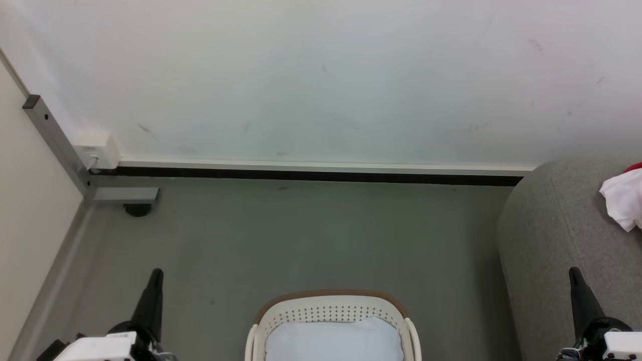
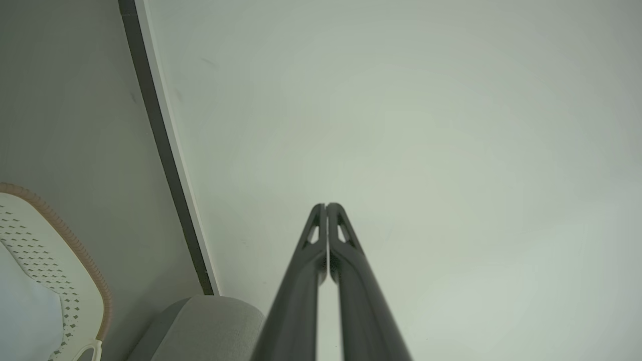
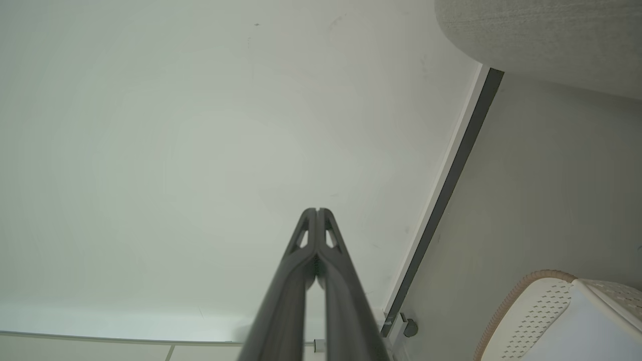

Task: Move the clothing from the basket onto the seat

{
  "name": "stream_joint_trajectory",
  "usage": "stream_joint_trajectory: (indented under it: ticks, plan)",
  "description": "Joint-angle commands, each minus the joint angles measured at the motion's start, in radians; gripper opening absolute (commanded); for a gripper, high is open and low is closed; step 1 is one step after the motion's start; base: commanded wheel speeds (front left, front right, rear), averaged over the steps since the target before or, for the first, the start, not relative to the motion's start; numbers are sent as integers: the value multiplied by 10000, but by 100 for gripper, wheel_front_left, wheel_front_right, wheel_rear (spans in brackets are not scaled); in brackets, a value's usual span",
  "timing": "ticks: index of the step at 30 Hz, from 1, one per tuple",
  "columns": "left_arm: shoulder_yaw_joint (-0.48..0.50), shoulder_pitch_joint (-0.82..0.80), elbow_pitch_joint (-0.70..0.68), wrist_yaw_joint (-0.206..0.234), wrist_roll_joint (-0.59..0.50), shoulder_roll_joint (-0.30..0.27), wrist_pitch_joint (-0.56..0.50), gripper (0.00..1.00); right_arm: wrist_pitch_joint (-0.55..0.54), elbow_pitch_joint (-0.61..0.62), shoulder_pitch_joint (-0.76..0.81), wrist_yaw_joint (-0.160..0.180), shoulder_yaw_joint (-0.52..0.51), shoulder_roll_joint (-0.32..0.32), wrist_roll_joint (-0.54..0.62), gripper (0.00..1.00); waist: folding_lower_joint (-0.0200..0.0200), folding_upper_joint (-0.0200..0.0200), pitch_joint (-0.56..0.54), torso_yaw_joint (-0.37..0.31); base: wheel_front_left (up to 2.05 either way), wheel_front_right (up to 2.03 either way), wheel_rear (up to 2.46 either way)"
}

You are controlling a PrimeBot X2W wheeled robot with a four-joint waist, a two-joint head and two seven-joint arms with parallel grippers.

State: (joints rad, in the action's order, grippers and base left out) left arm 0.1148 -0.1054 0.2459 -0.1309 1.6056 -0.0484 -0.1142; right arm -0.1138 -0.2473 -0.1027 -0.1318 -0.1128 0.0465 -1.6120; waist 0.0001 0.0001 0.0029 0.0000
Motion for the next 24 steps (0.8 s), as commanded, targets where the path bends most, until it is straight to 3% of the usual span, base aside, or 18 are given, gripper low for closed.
stream_joint_trajectory:
  ticks: [1, 24]
  plan:
    - [20, -93, 2, -16, 131, -19, -36, 0, -39, 46, -128, 21, -34, 70, -18, 0, -1, -1, 0, 0, 0, 0, 0]
    - [19, -92, 0, -16, 132, -19, -35, 0, -38, 46, -128, 21, -34, 71, -20, 0, -1, -1, 0, 0, 0, 0, 0]
